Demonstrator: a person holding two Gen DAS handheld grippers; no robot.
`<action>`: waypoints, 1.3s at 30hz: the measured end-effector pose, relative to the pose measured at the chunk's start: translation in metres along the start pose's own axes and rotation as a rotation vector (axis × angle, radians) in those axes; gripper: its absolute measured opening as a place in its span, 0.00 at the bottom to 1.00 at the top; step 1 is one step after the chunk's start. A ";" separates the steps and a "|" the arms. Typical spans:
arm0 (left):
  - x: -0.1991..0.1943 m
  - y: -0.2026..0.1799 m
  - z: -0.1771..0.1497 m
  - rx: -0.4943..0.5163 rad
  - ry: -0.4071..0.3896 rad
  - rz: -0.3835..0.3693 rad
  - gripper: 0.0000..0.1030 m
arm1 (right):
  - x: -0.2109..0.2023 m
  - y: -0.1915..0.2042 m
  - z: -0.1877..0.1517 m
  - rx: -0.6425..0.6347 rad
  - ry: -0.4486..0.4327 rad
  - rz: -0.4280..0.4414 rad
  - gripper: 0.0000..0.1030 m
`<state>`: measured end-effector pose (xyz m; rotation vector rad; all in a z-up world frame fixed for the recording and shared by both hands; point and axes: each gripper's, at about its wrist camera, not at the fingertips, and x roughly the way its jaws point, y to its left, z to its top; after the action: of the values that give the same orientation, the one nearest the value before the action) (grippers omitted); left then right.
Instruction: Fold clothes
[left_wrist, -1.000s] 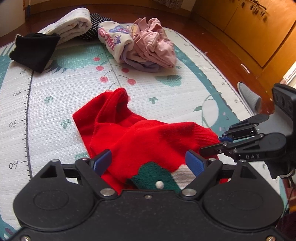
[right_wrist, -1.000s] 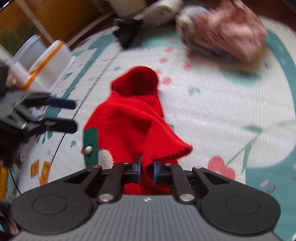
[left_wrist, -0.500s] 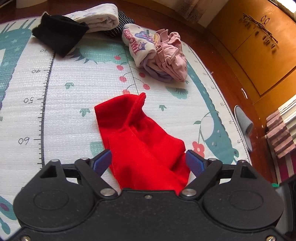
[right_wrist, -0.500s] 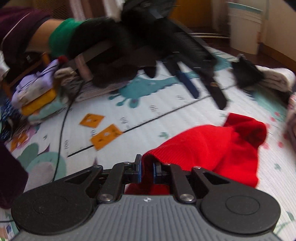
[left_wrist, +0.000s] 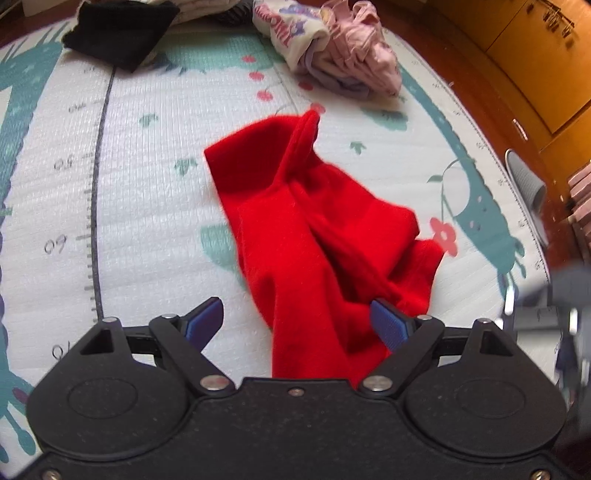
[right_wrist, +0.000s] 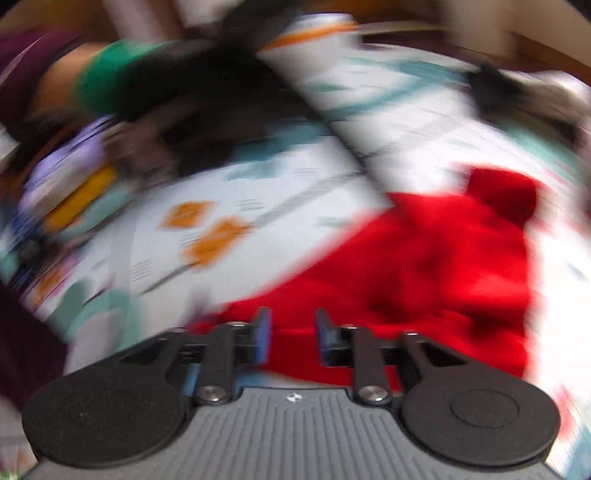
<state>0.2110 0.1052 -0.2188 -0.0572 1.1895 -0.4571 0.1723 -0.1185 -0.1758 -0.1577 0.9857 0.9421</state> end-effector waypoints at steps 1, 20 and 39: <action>0.003 -0.001 -0.004 0.001 0.012 -0.001 0.85 | -0.002 -0.018 0.003 0.055 -0.014 -0.067 0.38; 0.004 0.024 -0.017 0.081 0.006 0.163 0.08 | 0.028 -0.083 -0.024 0.150 0.146 -0.161 0.21; 0.010 -0.037 0.063 0.367 -0.220 0.233 0.05 | 0.050 0.022 -0.021 0.242 0.186 0.159 0.21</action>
<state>0.2596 0.0558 -0.1931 0.3358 0.8693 -0.4443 0.1531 -0.0858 -0.2198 0.0381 1.2901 0.9557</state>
